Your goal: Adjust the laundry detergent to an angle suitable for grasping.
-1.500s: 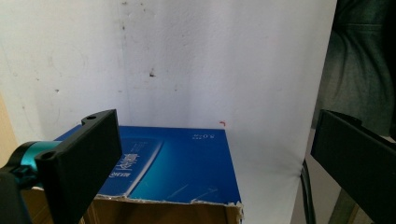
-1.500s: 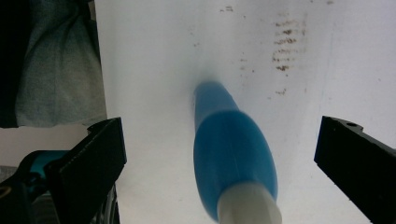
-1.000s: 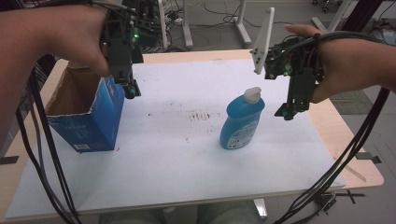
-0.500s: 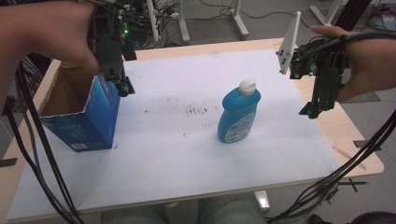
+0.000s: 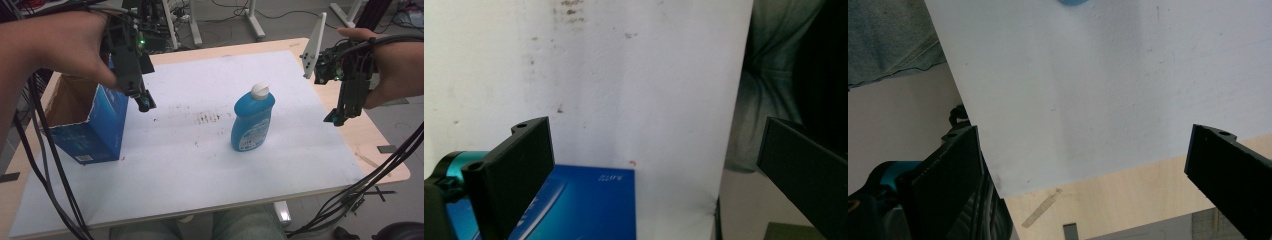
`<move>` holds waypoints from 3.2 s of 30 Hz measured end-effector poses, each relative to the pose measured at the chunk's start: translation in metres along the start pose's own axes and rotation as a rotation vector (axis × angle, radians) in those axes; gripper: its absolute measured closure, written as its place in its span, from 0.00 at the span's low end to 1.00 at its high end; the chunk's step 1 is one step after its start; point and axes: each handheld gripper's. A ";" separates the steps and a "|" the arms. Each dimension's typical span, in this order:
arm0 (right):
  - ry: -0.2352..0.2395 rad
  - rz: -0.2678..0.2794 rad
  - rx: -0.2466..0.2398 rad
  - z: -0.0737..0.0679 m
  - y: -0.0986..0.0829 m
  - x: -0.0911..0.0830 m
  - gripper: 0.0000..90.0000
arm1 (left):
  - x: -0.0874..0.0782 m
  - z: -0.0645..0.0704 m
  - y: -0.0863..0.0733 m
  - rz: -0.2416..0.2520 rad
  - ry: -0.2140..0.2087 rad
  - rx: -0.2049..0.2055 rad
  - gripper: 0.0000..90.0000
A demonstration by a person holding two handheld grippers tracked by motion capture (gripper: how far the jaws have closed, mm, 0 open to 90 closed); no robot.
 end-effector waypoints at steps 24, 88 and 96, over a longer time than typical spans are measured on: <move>0.014 0.003 0.019 -0.002 -0.009 0.010 0.01 | 0.046 0.011 0.041 0.162 -0.006 -0.071 0.02; 0.010 0.015 0.029 0.003 -0.017 0.013 0.01 | 0.113 0.012 0.127 0.420 0.089 -0.184 0.02; 0.014 0.012 0.027 0.004 -0.017 0.014 0.01 | 0.119 0.012 0.135 0.422 0.103 -0.178 0.02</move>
Point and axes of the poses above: each handheld gripper's, and its own axes: x roughly forward along the jaws, y roughly out of its top, z roughly to its right, and after that the axes turned 5 degrees about -y, right-handed
